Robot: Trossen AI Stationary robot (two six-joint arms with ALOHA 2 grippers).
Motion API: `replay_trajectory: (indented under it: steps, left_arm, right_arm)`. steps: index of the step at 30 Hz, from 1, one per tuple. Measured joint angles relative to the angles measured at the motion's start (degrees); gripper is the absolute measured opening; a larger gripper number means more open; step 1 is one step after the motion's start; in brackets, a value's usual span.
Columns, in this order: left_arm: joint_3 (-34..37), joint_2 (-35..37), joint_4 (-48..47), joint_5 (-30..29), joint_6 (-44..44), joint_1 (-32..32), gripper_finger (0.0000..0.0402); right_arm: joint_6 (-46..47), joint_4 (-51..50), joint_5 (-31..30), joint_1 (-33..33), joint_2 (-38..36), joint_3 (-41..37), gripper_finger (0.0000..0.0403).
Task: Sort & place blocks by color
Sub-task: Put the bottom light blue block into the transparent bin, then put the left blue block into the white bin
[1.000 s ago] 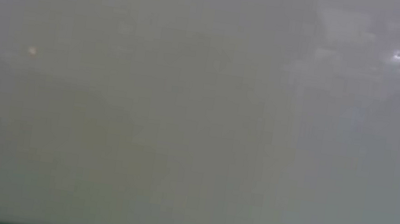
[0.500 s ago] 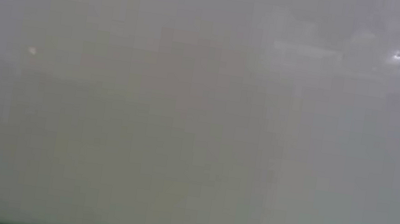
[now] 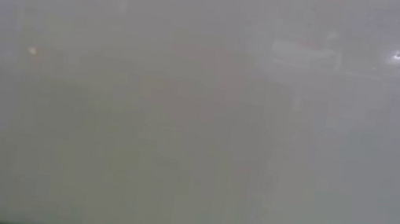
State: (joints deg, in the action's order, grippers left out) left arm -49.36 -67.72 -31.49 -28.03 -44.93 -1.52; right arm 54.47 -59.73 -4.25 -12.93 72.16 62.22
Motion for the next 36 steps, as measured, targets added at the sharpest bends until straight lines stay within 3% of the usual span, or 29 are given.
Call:
replay_trajectory:
  steps: [5,9,15,28,36]
  left_arm:
    - [0.0,0.0,-9.4,11.3,5.9,-0.1,0.0172]
    - [0.0,0.0,-21.1,19.4,5.3,-0.3,0.0172]
    - [0.0,0.0,-40.1,21.5,-1.2,-2.2,0.0172]
    - [0.0,-4.8,-32.9,23.1,-4.8,-4.6,0.0177]
    - [0.0,-11.7,-32.6,23.0,-6.3,-4.1,0.0235]
  right_arm:
    - [-1.5,0.2,0.0,0.0,0.0,0.0,0.0224]
    - [-1.6,0.7,0.0,0.1,0.0,0.0,0.026]
    - [-1.6,1.6,-0.1,0.1,0.0,0.0,0.0282]
    - [-4.6,4.2,-0.5,1.0,0.0,0.0,0.0283]
    - [-6.2,5.8,-0.4,1.4,0.0,0.0,0.0283]
